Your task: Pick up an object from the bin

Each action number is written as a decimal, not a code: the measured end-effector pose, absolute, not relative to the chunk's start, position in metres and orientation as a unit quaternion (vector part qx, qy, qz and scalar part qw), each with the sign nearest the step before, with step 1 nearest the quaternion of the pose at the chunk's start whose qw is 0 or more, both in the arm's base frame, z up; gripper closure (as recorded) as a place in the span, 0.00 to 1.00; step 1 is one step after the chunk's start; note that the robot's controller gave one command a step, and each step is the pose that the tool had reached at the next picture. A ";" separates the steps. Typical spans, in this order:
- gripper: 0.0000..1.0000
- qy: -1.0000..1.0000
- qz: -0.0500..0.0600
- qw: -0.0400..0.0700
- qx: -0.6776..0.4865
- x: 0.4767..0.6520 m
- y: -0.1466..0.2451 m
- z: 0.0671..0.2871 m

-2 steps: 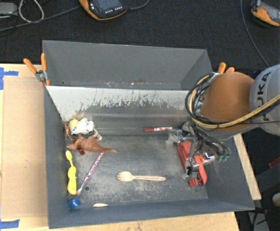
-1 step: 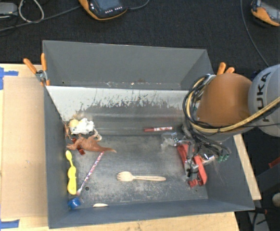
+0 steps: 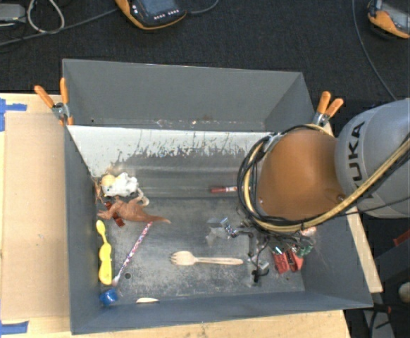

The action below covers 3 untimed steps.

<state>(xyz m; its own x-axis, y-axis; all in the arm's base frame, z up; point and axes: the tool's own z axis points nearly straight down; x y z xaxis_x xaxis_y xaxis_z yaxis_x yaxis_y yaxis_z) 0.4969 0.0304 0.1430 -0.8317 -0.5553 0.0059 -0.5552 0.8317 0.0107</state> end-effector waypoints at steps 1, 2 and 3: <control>0.00 -0.983 -0.002 0.003 0.182 0.497 0.024 0.114; 0.00 -0.974 -0.005 0.004 0.227 0.492 0.050 0.083; 0.00 -0.994 -0.003 0.003 0.109 0.492 0.050 0.073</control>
Offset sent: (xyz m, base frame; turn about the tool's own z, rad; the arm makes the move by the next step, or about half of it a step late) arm -0.0048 0.0213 -0.0610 0.1285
